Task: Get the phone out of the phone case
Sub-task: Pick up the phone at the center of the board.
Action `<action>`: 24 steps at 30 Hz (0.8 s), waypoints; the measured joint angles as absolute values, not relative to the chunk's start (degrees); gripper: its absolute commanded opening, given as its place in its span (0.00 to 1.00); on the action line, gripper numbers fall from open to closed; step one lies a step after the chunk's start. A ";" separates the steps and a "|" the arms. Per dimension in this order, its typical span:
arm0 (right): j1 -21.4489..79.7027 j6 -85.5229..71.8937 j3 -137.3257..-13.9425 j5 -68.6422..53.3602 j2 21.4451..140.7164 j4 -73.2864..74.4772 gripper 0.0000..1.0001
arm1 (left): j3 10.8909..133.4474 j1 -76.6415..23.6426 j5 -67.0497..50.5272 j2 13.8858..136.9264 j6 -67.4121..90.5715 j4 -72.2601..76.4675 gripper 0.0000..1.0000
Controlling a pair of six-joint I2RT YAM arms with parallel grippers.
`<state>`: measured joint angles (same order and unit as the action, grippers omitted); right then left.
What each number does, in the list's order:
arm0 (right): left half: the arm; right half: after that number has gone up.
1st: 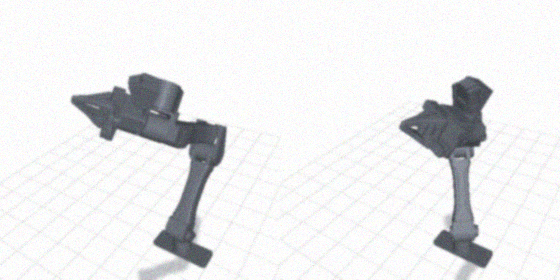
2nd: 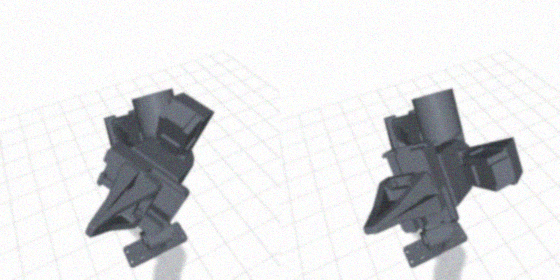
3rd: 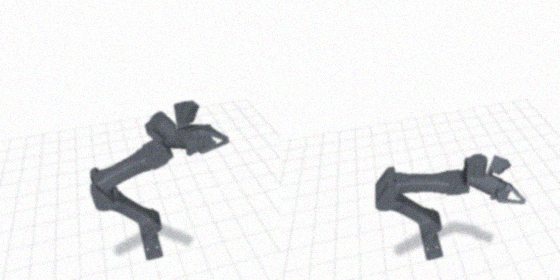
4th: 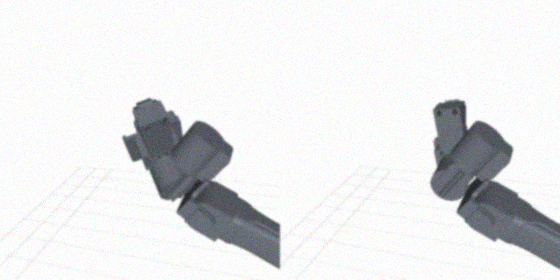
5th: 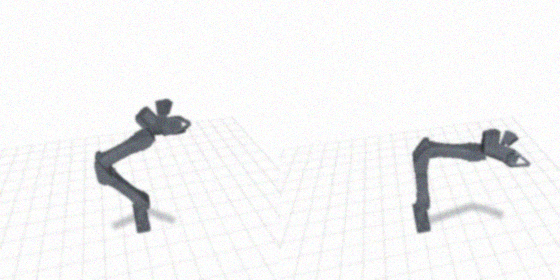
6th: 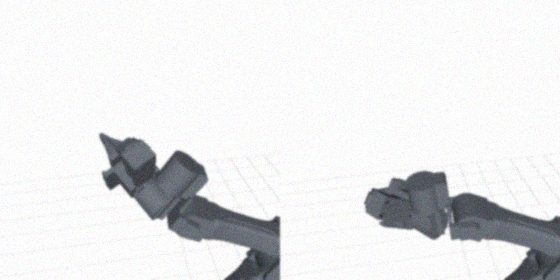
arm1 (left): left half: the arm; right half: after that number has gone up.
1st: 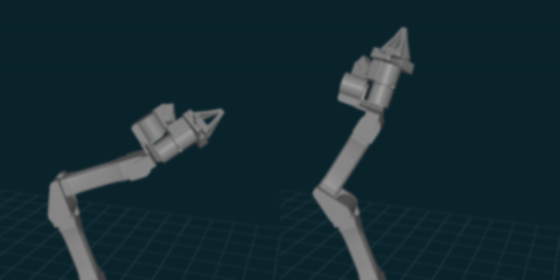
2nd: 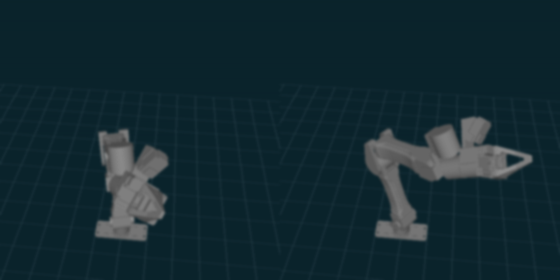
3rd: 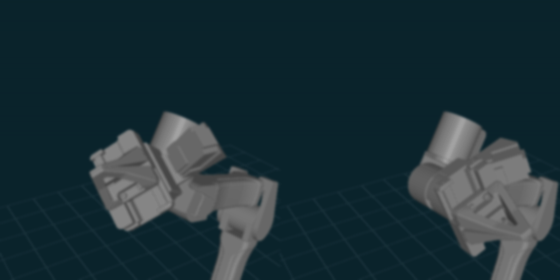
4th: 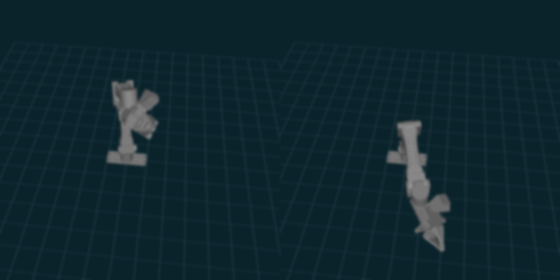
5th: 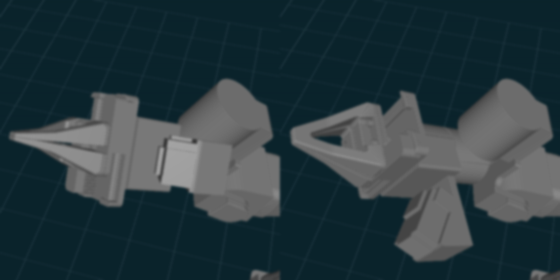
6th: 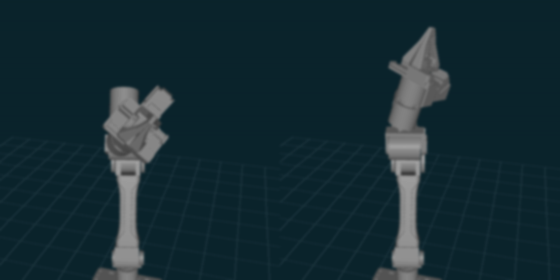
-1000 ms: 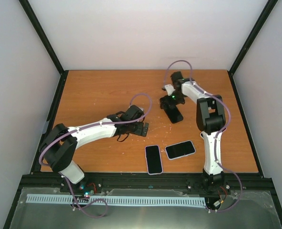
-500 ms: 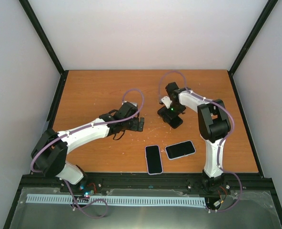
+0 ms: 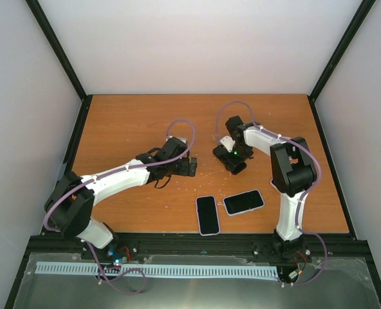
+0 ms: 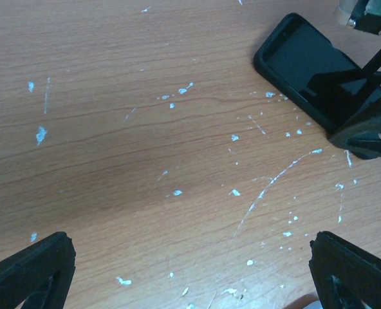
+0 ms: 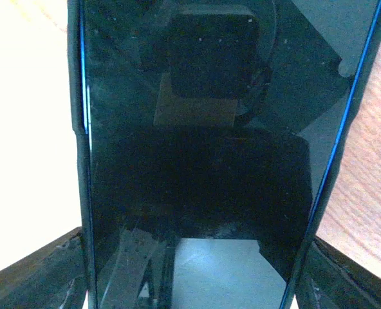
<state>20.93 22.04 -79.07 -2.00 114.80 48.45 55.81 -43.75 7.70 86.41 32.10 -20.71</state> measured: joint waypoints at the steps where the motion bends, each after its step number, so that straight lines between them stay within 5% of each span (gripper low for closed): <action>1: 20.93 21.82 -78.78 -1.93 114.63 48.38 0.75 | 55.81 -43.70 7.49 86.65 32.64 -20.18 0.99; 7: 20.93 21.17 -74.04 -2.66 110.93 45.98 0.66 | 55.86 -39.86 0.34 90.21 39.79 -14.96 0.98; 16: 20.93 17.04 -63.64 -11.97 98.48 39.70 0.63 | 57.98 -33.63 -13.74 97.78 47.44 -3.46 0.71; 24: 20.93 14.48 -62.67 -18.55 95.50 35.59 0.62 | 60.64 -34.89 -20.38 100.86 50.65 5.48 0.63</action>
<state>20.93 14.48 -62.67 -18.55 95.50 35.59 60.64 -34.89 -20.38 100.86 50.65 5.48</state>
